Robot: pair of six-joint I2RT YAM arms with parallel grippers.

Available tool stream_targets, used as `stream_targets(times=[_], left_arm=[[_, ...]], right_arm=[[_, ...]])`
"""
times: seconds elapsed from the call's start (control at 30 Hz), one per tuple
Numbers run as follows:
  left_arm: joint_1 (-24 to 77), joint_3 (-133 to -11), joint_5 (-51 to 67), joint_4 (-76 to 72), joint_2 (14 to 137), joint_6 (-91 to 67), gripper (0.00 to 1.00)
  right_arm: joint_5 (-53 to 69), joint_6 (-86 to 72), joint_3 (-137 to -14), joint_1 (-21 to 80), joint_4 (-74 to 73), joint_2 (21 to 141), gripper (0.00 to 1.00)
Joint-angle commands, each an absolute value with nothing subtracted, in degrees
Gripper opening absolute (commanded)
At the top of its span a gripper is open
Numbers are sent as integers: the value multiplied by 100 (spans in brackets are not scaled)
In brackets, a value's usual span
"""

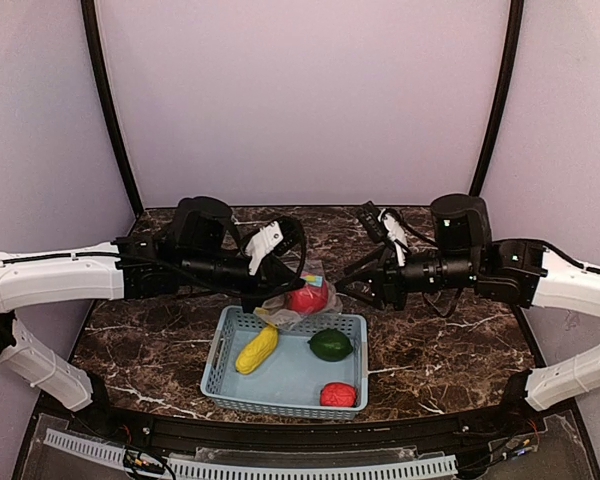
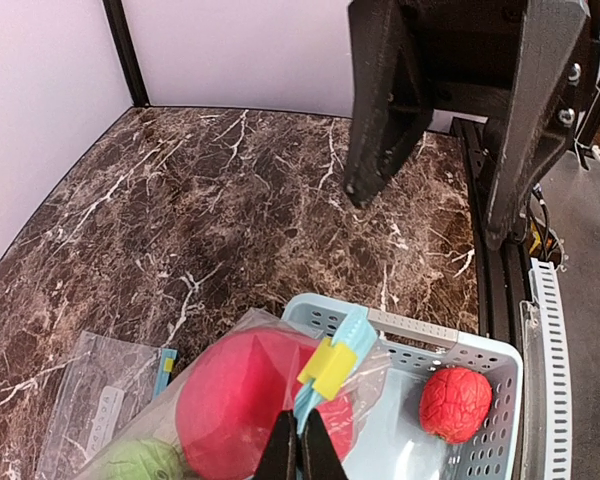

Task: Place the food in the zip-top bag and seal the zipper
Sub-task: Pass from the right arm to the left, then hold the zipper food storage bag over the bin.

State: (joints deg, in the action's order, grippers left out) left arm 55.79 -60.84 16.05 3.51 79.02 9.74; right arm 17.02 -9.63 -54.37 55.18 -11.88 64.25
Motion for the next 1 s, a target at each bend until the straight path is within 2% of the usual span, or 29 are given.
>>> stream_targets(times=[0.0,0.4,0.6,0.97], left_arm=[[5520,-6040,1858,92,7676,692,1],[5495,-6006,1872,85,7672,699,1],[5492,-6002,1885,89,7660,703,0],[5491,-6019,1896,129,7690,714,1]], right_arm=[[1527,-1288,-5441,5702,-566,6623,40],[1529,-1577,-5559,5738,-226,7069,28],[1416,-1645,-5662,5736,-198,7254,19],[1451,-1622,-5704,5729,-92,7279,13]])
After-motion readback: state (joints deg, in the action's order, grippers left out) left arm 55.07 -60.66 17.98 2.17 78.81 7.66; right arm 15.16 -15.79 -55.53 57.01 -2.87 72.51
